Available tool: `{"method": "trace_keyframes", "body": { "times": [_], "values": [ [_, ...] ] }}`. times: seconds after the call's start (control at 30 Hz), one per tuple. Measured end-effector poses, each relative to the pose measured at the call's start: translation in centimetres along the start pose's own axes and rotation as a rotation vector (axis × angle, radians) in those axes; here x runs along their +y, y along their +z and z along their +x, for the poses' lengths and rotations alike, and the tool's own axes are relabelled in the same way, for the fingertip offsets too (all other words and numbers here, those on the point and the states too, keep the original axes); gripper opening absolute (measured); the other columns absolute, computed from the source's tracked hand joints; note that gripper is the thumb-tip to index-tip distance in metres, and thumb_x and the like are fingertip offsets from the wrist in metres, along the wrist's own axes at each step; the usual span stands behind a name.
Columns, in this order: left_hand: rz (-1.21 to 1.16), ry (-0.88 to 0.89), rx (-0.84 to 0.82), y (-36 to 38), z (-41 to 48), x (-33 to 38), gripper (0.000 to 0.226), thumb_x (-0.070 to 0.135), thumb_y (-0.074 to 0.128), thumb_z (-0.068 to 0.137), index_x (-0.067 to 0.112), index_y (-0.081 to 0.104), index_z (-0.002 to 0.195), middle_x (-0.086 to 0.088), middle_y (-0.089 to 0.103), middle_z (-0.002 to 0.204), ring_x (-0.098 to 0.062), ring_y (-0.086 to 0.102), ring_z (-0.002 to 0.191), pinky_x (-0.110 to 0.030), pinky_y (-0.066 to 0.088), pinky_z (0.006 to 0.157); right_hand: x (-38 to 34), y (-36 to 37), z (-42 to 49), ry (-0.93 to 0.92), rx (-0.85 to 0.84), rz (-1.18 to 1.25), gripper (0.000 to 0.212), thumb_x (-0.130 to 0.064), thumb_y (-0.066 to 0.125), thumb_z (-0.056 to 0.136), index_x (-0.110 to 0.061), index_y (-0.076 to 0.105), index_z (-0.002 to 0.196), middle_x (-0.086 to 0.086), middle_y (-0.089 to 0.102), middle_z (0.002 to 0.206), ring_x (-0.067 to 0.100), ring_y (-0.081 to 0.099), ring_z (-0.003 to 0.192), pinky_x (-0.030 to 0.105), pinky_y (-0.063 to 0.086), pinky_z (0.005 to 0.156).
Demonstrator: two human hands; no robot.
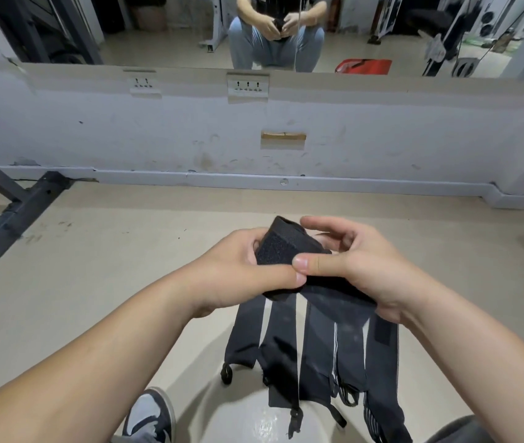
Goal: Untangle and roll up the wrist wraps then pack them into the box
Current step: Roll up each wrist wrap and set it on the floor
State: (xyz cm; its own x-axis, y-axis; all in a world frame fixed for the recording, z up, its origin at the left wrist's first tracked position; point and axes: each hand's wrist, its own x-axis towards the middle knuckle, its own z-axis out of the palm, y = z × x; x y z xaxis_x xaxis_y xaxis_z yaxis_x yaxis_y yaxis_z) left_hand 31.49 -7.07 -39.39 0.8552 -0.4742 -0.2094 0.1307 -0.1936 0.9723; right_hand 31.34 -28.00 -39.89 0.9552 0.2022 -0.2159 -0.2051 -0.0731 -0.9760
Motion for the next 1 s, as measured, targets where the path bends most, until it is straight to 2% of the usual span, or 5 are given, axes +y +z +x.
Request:
{"method": "trace_keyframes", "body": {
  "times": [0.17,0.4,0.5,0.67,1.0],
  "values": [
    [-0.129,0.030,0.267,-0.5,0.8,-0.5,0.021,0.014,0.072,0.097,0.020,0.073,0.117,0.000,0.080,0.108,-0.016,0.076,0.098,-0.032,0.056,0.085,-0.6,-0.3,-0.3,0.013,0.027,0.251,0.058,-0.006,0.084,0.072,-0.005,0.068,0.128,0.016,0.079,0.114,0.030,0.077,0.105,0.037,0.061,0.096],
    [-0.173,0.048,0.301,0.1,1.1,-0.8,0.020,0.015,0.069,0.099,0.017,0.073,0.119,-0.003,0.080,0.115,-0.024,0.075,0.110,-0.044,0.057,0.103,0.3,0.7,0.3,-0.104,0.269,-0.026,0.006,-0.008,0.078,0.092,-0.009,0.074,0.096,0.014,0.075,0.078,0.028,0.070,0.064,0.045,0.062,0.077],
    [-0.222,0.034,0.305,0.1,1.1,-0.7,0.022,0.019,0.070,0.100,0.017,0.073,0.121,-0.003,0.080,0.116,-0.023,0.076,0.110,-0.044,0.056,0.103,-0.1,1.0,-0.1,-0.228,0.322,-0.189,0.010,-0.009,0.074,0.095,-0.010,0.073,0.085,0.012,0.071,0.066,0.023,0.064,0.056,0.027,0.053,0.060],
    [-0.211,0.026,0.330,0.5,1.4,-1.0,0.023,0.025,0.074,0.097,0.020,0.073,0.120,0.000,0.080,0.112,-0.019,0.077,0.105,-0.042,0.059,0.098,0.3,2.2,-0.6,-0.361,0.313,-0.382,0.025,-0.021,0.075,0.094,-0.011,0.064,0.074,0.016,0.058,0.065,0.020,0.046,0.055,0.035,0.038,0.053],
    [-0.344,0.005,0.285,0.5,1.5,-1.1,0.032,0.030,0.073,0.095,0.015,0.073,0.123,-0.012,0.077,0.115,-0.018,0.071,0.101,-0.050,0.053,0.106,1.1,3.5,-0.3,-0.532,0.247,-0.346,0.014,-0.015,0.080,0.091,-0.021,0.084,0.103,-0.006,0.066,0.112,0.004,0.067,0.093,0.016,0.051,0.082]
  ]
}}
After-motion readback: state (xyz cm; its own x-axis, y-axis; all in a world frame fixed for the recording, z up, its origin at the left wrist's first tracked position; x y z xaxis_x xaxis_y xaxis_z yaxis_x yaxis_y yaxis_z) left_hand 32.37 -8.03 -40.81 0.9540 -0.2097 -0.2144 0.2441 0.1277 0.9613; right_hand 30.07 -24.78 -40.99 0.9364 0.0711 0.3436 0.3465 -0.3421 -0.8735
